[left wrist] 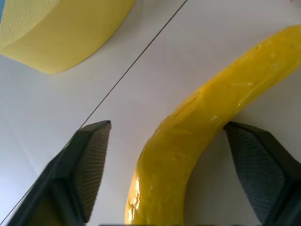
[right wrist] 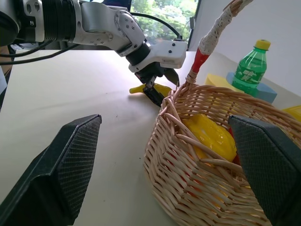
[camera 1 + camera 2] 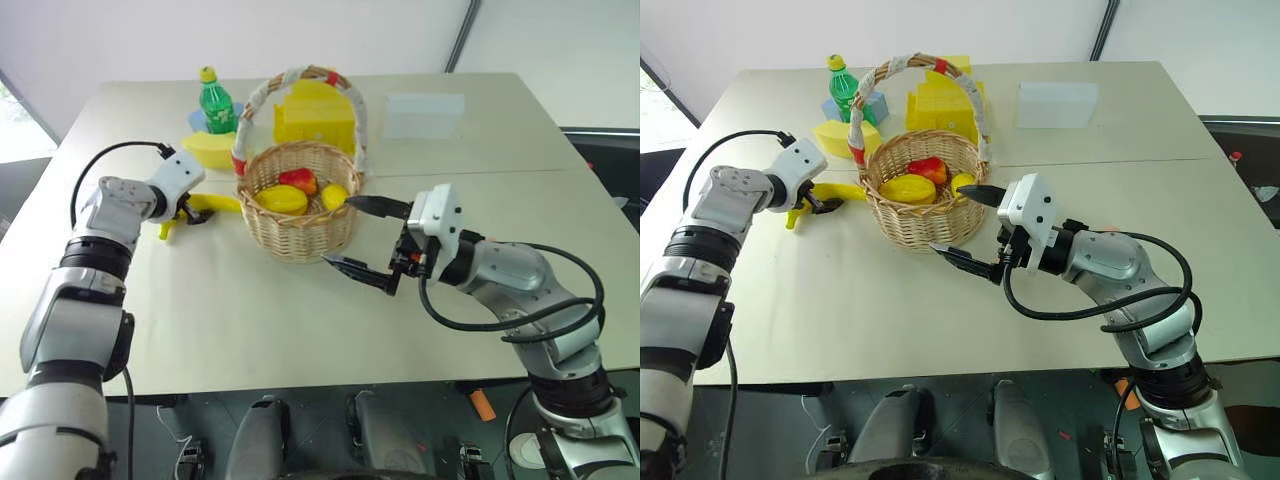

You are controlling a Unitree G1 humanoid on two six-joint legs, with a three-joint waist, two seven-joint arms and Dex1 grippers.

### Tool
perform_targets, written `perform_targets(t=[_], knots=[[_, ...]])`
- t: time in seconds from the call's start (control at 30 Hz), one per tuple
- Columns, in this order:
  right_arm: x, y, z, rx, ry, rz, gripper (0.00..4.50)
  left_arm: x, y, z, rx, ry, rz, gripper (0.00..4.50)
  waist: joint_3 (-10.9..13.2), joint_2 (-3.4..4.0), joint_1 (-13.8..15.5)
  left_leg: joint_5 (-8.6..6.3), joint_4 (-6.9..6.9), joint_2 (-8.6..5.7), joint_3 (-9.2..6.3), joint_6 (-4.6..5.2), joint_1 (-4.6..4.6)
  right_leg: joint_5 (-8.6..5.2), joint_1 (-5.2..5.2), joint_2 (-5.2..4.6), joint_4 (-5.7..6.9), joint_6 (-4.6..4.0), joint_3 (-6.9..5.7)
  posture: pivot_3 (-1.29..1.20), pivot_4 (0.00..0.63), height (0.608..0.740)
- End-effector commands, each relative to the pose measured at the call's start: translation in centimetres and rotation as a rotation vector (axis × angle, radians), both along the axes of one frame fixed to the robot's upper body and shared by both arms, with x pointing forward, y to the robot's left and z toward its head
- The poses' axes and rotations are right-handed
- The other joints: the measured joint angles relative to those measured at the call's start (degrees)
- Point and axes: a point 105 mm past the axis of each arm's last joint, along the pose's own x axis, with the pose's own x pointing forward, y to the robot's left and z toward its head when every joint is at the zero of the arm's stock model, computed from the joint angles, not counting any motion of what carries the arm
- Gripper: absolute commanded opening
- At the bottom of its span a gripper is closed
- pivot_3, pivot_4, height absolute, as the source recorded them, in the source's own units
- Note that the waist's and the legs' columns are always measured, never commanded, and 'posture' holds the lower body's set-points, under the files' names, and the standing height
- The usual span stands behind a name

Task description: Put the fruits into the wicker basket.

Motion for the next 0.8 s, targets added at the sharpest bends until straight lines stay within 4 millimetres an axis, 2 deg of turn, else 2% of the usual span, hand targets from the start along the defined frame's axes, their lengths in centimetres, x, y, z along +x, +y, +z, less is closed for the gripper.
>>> perform_targets(t=[0.03,0.07,0.13,0.3,0.37,0.43,0.47,0.53,0.6,0.67,0.77,0.8], knots=[[-0.6,0.1,1.0,0.013,-0.053,0.004,4.5,0.4,0.5,1.5,0.005,-0.054,0.011,2.19,0.0,0.0,0.01,0.0,0.0,0.0,0.0,0.0,-0.01,0.0,-0.01,-0.01,0.0,0.0,0.0,0.0,0.15,0.74],[-0.6,0.1,1.0,0.013,-0.053,0.005,4.5,0.4,0.7,1.5,0.002,-0.057,0.015,1.61,0.0,0.0,0.05,0.0,0.0,0.0,-0.01,0.0,-0.02,0.0,-0.01,-0.01,-0.01,0.0,-0.01,0.0,0.15,0.74],[-0.6,0.1,1.1,0.011,-0.054,0.007,4.5,0.3,1.4,1.7,0.001,-0.072,0.043,0.76,0.0,0.0,0.07,0.0,0.0,0.0,-0.01,0.0,-0.02,0.0,-0.01,-0.02,0.0,0.0,-0.01,0.0,0.15,0.74],[-0.6,0.1,1.1,0.006,-0.056,0.012,4.5,-0.3,3.0,3.7,-0.055,-0.148,0.082,0.76,0.0,-0.01,-0.19,0.0,0.01,0.01,-0.03,0.0,-0.04,0.0,-0.04,-0.02,0.0,0.0,-0.02,0.0,0.15,0.74],[-0.6,0.0,1.1,0.004,-0.057,0.012,4.5,-1.2,3.6,5.7,-0.16,-0.224,0.081,0.76,0.0,-0.01,-0.31,0.0,0.0,0.03,-0.04,0.0,-0.04,0.0,-0.06,-0.01,0.02,0.0,-0.02,0.0,0.15,0.74],[-0.6,-0.1,1.2,0.003,-0.057,0.011,4.5,-3.2,3.3,8.7,-0.321,-0.328,0.009,0.76,0.0,0.0,-0.49,0.0,0.0,0.13,-0.03,0.0,-0.04,0.0,-0.09,-0.03,0.08,0.0,0.0,0.0,0.15,0.74],[-0.5,-0.1,1.2,0.002,-0.057,0.011,4.5,-4.9,2.6,10.2,-0.392,-0.386,-0.072,0.76,0.0,0.0,-0.47,0.0,-0.01,0.22,-0.01,0.0,-0.05,0.0,-0.13,-0.06,0.09,0.0,0.02,0.0,0.15,0.74],[-0.4,-0.2,1.1,-0.001,-0.056,0.012,4.5,-8.6,1.3,11.7,-0.518,-0.403,-0.208,0.76,0.0,-0.01,-0.48,0.02,-0.01,0.25,-0.01,-0.03,-0.07,0.0,-0.15,-0.11,0.13,-0.01,0.06,0.0,0.15,0.74],[-0.2,-0.3,1.1,-0.005,-0.056,0.018,4.5,-11.7,-0.3,11.5,-0.606,-0.328,-0.305,0.76,-0.01,-0.01,-0.15,0.03,-0.01,0.23,-0.02,-0.05,-0.07,0.0,-0.14,-0.22,0.13,-0.01,0.06,0.0,0.15,0.74],[0.1,-0.2,1.2,-0.009,-0.058,0.025,4.5,-14.4,-2.7,10.9,-0.605,-0.251,-0.418,0.76,-0.01,-0.01,-0.1,0.05,0.01,0.22,-0.05,-0.1,-0.06,0.01,-0.12,-0.25,0.12,-0.01,0.05,0.0,0.15,0.74],[0.4,-0.2,1.3,-0.014,-0.064,0.035,4.5,-15.8,-5.7,10.7,-0.613,-0.201,-0.498,0.76,-0.04,-0.06,0.57,0.1,0.02,0.16,-0.14,-0.18,0.03,0.0,0.07,-0.29,0.14,-0.01,-0.01,0.0,0.15,0.74],[0.6,-0.3,1.5,-0.016,-0.069,0.038,4.5,-15.5,-7.8,10.5,-0.595,-0.195,-0.531,0.76,-0.04,-0.07,0.69,0.14,0.03,0.15,-0.15,-0.25,0.03,0.01,0.07,-0.27,0.15,-0.02,-0.03,0.0,0.15,0.74]])
